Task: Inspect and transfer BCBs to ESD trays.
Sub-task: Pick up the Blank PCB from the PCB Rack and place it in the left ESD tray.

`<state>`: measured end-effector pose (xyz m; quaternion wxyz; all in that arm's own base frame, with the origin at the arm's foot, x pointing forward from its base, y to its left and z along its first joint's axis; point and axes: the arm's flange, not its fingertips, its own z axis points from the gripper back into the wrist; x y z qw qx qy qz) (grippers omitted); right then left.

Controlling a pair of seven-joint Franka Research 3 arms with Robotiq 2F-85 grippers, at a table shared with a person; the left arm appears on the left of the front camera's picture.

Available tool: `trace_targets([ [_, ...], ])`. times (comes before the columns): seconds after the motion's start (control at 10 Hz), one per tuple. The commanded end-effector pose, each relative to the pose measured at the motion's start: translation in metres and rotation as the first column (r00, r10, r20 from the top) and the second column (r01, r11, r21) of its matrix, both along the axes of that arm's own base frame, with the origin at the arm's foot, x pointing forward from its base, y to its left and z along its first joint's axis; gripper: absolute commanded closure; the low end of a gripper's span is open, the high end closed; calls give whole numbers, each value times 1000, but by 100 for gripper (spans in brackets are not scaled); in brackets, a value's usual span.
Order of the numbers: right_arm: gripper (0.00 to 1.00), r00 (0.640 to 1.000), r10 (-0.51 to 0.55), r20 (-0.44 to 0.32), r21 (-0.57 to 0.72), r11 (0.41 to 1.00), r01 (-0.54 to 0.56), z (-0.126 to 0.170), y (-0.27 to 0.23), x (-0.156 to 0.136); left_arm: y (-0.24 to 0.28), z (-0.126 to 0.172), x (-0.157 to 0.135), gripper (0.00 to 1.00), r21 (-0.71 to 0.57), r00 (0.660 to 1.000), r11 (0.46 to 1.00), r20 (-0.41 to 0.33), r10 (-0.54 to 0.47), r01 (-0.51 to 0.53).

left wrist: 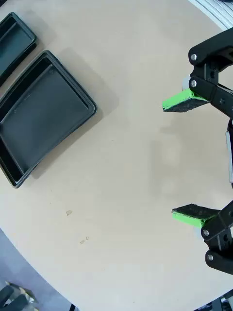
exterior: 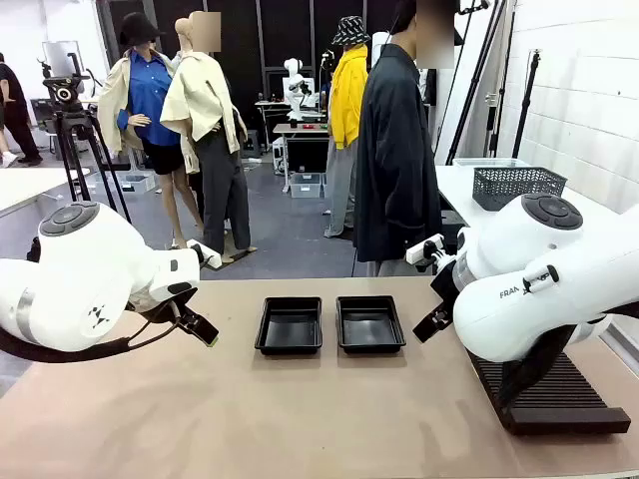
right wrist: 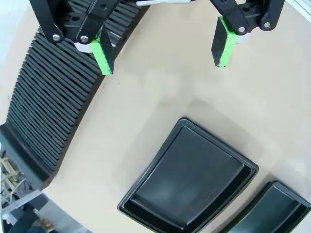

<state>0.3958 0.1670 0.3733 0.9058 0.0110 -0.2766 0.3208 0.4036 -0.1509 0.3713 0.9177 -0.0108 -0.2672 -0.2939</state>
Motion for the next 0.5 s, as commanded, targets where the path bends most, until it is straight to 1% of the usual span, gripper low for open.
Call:
trace_targets([
  [0.0, 0, 1000, 0, 0, 0, 1000, 0, 0, 0, 0, 0, 0, 0, 0, 0, 1000, 1000, 0, 0, 0],
  [0.4, 0, 1000, 0, 0, 0, 1000, 0, 0, 0, 0, 0, 0, 0, 0, 0, 1000, 1000, 0, 0, 0],
])
